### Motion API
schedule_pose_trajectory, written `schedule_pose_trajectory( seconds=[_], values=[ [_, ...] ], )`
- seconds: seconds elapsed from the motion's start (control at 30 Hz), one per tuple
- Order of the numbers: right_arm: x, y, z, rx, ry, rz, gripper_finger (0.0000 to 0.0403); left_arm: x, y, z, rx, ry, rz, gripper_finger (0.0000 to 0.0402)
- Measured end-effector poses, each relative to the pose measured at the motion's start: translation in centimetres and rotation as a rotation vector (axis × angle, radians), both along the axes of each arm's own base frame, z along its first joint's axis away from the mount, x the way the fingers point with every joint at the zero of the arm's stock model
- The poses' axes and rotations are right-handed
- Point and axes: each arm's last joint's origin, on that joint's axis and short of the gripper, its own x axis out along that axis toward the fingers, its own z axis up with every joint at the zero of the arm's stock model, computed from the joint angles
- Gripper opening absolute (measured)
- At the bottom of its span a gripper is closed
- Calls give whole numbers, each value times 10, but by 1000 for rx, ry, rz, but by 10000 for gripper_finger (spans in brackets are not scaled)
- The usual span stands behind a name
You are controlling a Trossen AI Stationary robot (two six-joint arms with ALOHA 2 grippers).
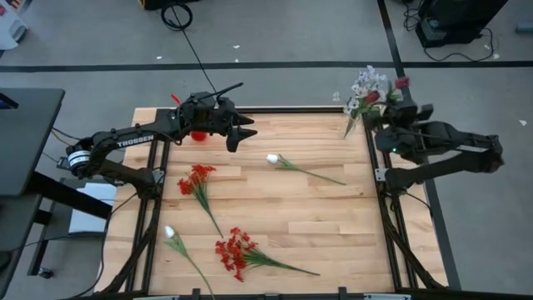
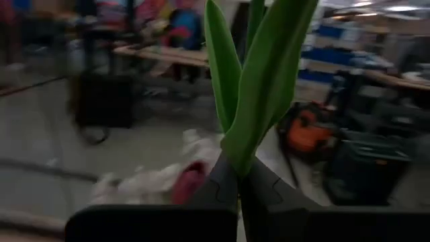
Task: Sort flowers into vase by color
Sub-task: Put the dark red flower into the transparent vase
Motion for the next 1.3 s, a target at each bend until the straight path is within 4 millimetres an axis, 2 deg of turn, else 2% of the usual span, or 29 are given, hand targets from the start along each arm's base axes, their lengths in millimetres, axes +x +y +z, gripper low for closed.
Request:
schedule_pose_trajectory(
  seconds=[0.23,0.4,0.57,0.67,0.77,1.0,1.3],
  values=[
    [-25,-7,7,-97,-162,-183,5,0,2,0,31,11,59,251],
    [-26,-11,7,-107,-291,-241,6,-1,4,0,52,20,119,251],
    [-12,-17,8,-116,-325,-285,7,-1,7,3,97,-7,146,251],
    [3,-22,6,-118,-310,-298,7,-1,8,5,126,-23,148,251],
    [18,-29,0,-115,-248,-320,7,-1,9,5,146,-17,145,251],
    [51,-41,-13,-116,-226,-348,8,-2,10,5,156,-10,146,251],
    [78,-54,-29,-113,-185,-371,8,-3,10,1,210,42,131,251]
  ],
)
